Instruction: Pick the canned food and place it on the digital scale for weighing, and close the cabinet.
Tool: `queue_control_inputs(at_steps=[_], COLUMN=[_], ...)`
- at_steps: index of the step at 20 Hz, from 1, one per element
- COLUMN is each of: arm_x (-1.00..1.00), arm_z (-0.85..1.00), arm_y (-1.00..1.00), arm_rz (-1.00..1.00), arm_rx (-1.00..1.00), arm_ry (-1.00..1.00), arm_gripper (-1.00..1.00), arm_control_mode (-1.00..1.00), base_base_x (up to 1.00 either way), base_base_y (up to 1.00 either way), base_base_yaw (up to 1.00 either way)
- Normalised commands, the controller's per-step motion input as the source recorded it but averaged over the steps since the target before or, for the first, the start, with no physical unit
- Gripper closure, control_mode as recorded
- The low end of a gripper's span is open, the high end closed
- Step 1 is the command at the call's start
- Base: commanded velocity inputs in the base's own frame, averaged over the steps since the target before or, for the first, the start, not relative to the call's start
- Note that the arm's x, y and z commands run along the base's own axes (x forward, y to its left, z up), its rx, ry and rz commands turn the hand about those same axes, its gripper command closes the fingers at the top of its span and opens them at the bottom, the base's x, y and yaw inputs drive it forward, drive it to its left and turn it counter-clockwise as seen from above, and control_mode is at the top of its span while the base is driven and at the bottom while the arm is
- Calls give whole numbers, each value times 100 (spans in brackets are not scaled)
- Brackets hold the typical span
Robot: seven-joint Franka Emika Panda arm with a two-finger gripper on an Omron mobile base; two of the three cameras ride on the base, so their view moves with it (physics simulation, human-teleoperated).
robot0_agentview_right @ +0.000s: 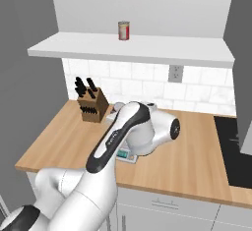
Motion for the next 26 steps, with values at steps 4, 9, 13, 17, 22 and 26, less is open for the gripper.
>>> queue_control_inputs(at_steps=[4, 9, 13, 17, 22, 26], arm_x=[38, 40, 33, 5, 0, 5], arm_z=[-68, -37, -45, -12, -10, -23], arm_y=[2, 13, 19, 3, 11, 2], arm_rz=[10, 3, 1, 0, 0, -6], arm_rx=[-8, -7, -16, -11, -11, -10], arm_ry=[9, -6, 0, 0, 0, 10], arm_gripper=[100, 100, 100, 100, 100, 100], arm_control_mode=[-100, -100, -100, -100, -100, -100], base_base_x=[0, 0, 0, 0, 0, 0], base_base_y=[0, 0, 0, 0, 0, 0], base_base_yaw=[0, 0, 0, 0, 0, 0])
